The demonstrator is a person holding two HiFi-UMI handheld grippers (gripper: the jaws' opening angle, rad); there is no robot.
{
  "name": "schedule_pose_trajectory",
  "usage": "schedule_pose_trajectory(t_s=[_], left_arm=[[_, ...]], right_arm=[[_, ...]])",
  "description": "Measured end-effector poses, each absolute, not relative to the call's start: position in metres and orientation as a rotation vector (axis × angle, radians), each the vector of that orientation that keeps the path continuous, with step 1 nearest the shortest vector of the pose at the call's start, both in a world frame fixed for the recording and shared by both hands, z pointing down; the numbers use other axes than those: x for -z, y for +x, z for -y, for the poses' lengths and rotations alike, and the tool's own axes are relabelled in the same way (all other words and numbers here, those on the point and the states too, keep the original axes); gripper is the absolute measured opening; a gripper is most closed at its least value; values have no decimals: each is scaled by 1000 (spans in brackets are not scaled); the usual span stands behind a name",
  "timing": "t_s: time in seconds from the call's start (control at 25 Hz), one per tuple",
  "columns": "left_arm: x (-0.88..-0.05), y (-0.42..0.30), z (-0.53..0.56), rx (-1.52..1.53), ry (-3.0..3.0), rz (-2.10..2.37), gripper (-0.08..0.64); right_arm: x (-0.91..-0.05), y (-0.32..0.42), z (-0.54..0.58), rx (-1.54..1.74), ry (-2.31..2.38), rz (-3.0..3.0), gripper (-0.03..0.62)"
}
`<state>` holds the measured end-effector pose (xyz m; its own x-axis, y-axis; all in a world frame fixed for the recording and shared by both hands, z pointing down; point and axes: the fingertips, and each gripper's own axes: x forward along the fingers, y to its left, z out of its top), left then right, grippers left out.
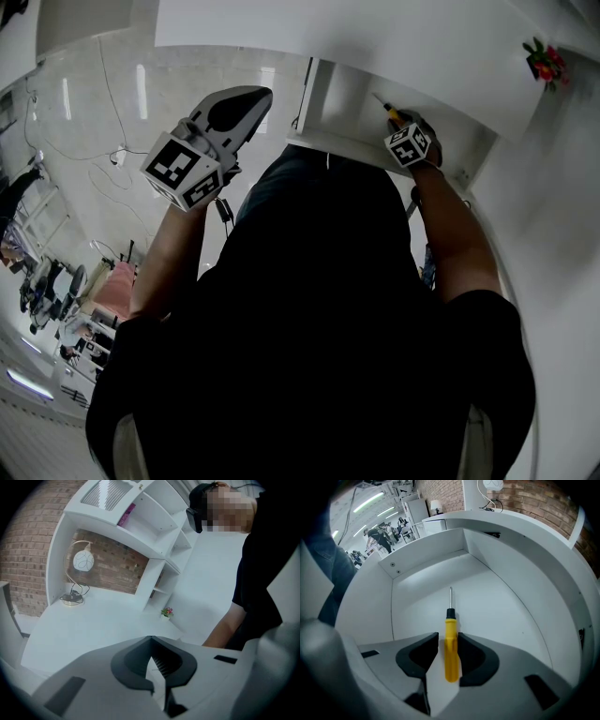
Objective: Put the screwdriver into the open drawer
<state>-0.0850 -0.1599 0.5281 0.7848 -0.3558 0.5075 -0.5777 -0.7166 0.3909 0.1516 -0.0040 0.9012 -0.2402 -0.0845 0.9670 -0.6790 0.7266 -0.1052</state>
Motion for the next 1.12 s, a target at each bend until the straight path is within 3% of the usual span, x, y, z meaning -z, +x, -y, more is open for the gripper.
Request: schedule_pose_trajectory(t_s=[1.12], left_arm=[[-523, -91, 152, -514, 2457, 641, 15]], right_arm=[[-884, 163, 13, -654, 720, 1705, 170]])
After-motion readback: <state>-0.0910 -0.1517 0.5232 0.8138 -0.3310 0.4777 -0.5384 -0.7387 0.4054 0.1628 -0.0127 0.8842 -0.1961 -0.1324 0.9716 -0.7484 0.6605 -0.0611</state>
